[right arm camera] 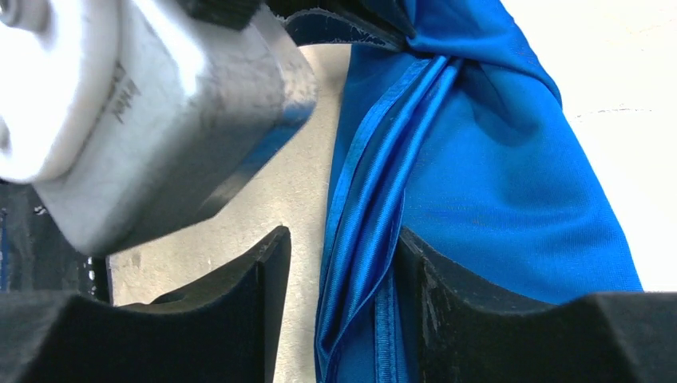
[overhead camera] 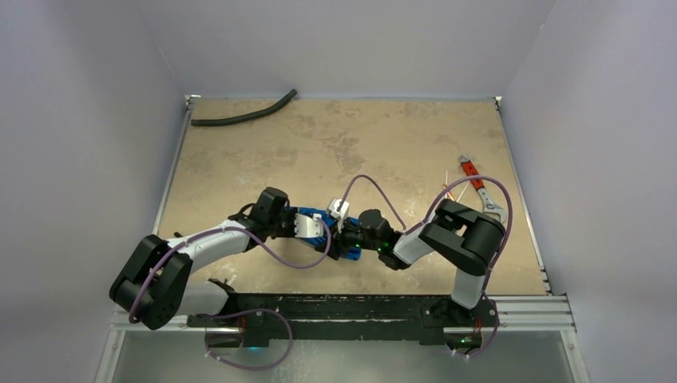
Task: Fold the napkin into a case and place the utensils inside
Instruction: Fold the 2/3-rectangle-folded napkin at the center of the board.
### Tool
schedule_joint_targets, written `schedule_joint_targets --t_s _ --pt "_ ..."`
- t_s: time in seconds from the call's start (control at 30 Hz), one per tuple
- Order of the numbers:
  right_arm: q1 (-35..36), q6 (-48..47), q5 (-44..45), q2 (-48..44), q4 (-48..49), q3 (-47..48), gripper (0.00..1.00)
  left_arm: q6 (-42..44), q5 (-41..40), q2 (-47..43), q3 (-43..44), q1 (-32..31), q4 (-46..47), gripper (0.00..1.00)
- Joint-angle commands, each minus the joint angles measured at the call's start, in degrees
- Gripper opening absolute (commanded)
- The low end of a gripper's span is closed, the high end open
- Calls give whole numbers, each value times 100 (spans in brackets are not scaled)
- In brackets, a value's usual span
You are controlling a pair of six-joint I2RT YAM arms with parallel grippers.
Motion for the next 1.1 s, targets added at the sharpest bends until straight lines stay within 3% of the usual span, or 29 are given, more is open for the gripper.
schedule_joint_targets --t_s 0.0,0.47,0.6,0.8,0.9,1.07 --pt "-123 457 -281 124 1287 -198 52 -106 355 -16 -171 -63 -405 0" --pt "-94 483 186 683 1892 -109 52 -68 452 -116 -187 -64 -461 0" --pt "-46 376 319 689 1800 -25 42 -80 452 -100 -149 -63 -463 0" --pt "-48 405 156 552 1821 -25 8 -91 475 -68 -102 -61 -462 0" --pt "-44 430 -198 539 1487 122 4 -41 503 -56 -59 -68 -457 0" --pt "-110 522 -871 281 -211 606 2 95 407 -54 -31 -60 -358 0"
